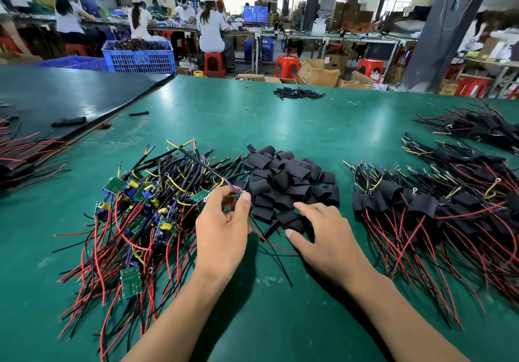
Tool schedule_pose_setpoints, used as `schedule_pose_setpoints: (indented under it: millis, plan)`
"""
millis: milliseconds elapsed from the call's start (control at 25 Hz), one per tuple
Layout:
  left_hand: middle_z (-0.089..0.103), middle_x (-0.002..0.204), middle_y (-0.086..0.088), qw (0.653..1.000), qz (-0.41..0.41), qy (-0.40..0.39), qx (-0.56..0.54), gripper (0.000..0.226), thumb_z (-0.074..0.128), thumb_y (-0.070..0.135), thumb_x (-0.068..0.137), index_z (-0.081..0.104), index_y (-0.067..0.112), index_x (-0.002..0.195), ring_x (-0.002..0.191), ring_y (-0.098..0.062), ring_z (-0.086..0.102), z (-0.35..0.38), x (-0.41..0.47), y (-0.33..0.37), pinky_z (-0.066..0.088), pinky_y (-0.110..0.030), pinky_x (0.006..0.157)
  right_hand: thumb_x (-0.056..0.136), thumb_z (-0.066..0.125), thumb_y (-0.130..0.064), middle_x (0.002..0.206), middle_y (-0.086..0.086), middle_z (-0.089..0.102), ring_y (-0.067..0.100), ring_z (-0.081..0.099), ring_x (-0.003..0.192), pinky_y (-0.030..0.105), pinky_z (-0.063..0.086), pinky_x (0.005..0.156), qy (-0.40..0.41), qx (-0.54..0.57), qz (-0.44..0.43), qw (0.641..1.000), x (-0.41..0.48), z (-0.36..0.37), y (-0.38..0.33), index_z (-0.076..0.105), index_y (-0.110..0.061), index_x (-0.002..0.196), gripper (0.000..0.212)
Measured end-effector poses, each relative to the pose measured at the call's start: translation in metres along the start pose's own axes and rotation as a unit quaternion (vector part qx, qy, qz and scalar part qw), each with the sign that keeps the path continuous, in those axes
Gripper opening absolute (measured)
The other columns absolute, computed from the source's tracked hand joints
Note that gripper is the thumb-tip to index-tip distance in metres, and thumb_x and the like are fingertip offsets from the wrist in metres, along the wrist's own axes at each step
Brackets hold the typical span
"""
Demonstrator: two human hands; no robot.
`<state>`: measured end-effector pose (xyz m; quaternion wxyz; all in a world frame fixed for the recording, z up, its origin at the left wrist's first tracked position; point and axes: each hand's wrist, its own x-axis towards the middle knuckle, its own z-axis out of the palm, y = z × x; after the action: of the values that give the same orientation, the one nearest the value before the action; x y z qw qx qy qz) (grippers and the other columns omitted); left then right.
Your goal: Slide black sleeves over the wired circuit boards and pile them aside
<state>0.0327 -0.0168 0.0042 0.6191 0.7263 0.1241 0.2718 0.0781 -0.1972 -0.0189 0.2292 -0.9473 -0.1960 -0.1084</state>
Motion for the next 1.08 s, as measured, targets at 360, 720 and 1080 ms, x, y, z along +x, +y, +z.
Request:
schedule_pose_setpoints:
  millis: [360,720,1080]
  plan:
    - [0.063,0.086,-0.001,0.999,-0.01,-0.007,-0.031,0.005,0.059,0.019,0.098,0.054,0.019,0.098,0.051,-0.02,0.065,0.002,-0.002,0.003,0.055,-0.031,0.049,0.081,0.077,-0.039,0.105,-0.009,0.049,0.01,0.053,0.108,0.018,0.035,0.089,0.094,0.145,0.114,0.978,0.002,-0.007,0.001,0.065,-0.019,0.126,0.051]
    - [0.071,0.076,0.007,1.0,0.028,0.011,0.007,0.025,0.068,0.018,0.092,0.049,0.035,0.093,0.061,-0.014,0.072,0.001,-0.002,-0.002,0.059,-0.049,0.069,0.076,0.081,-0.01,0.089,-0.011,0.038,-0.007,0.041,0.073,0.014,0.029,0.073,0.088,0.113,0.086,0.986,0.005,-0.008,0.003,0.065,-0.015,0.118,0.045]
    - [0.068,0.092,0.001,0.998,0.01,0.067,-0.003,0.026,0.065,0.016,0.095,0.046,0.035,0.094,0.062,-0.015,0.072,-0.006,0.008,-0.006,0.062,-0.04,0.065,0.084,0.074,-0.038,0.096,-0.017,0.047,-0.01,0.051,0.085,0.022,0.039,0.079,0.054,0.118,0.033,0.991,0.001,-0.007,0.003,0.069,-0.03,0.115,0.032]
